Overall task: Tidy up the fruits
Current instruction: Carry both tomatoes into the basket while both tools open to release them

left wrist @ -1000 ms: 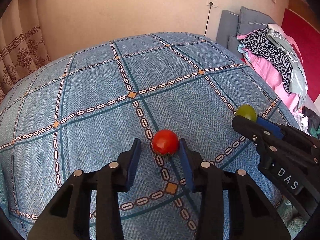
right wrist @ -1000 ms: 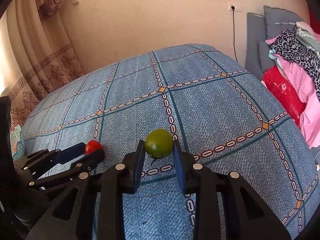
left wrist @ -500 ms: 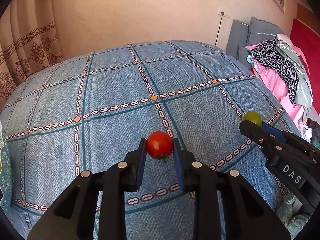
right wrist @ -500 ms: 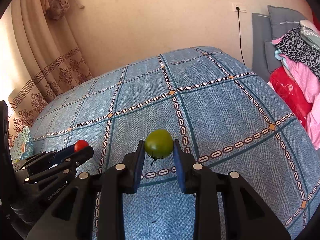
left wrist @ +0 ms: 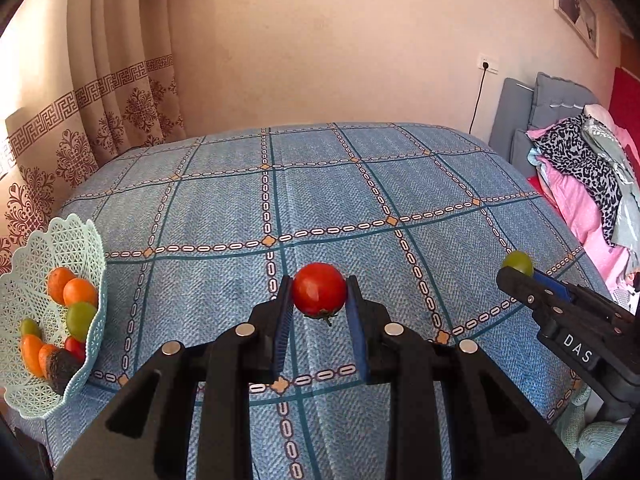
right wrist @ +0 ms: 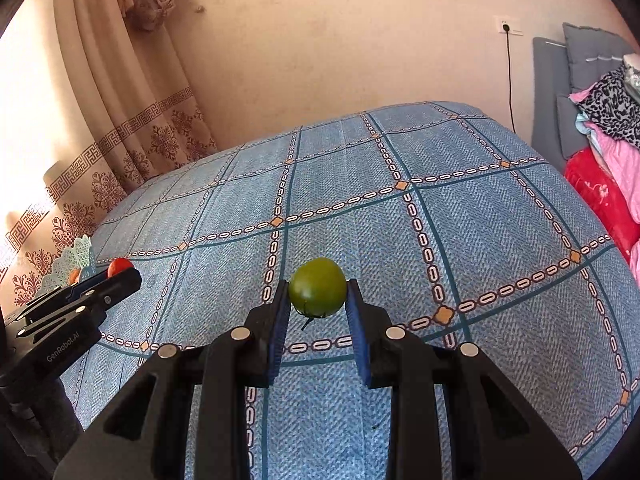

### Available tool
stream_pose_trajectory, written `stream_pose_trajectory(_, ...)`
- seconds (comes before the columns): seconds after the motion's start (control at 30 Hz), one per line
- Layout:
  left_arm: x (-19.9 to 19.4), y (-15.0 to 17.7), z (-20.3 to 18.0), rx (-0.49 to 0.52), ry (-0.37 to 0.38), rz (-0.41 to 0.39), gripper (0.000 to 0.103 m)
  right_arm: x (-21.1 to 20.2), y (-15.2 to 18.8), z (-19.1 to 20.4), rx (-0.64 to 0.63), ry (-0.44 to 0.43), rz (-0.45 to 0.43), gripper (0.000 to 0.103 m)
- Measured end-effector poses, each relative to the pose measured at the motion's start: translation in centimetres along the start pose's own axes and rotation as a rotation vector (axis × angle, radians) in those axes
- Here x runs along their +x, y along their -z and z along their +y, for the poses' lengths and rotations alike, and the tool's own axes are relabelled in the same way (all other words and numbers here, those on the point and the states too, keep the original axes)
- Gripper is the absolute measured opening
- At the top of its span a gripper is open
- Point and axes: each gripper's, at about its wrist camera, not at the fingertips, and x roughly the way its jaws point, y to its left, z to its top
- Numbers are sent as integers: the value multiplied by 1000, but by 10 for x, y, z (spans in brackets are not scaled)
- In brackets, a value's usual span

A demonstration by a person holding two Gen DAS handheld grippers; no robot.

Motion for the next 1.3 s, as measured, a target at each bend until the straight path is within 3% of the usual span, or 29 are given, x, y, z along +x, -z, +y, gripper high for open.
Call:
stream_pose_trajectory(0.47,-50,4,95,-120,-132,-81,27,1,-3,74,-98,-84,22,28)
stream_pose_trajectory(0.77,-59,18,165,-235,-201,-84,27,2,-6,133,-139,-156,24,28)
stream_pose_trajectory(0.97,-52,28,195,-281,-214,-60,27,8,-5,174,-182,-193,31,28)
stream_pose_trajectory(1.23,-50,36,212,-339,-176,-47,29,19,-5,225,-223,-247,47,28)
stream_pose_trajectory(1.3,-51,37,219,-352,-184,-54,36,22,-5,238,-236,-263,50,28)
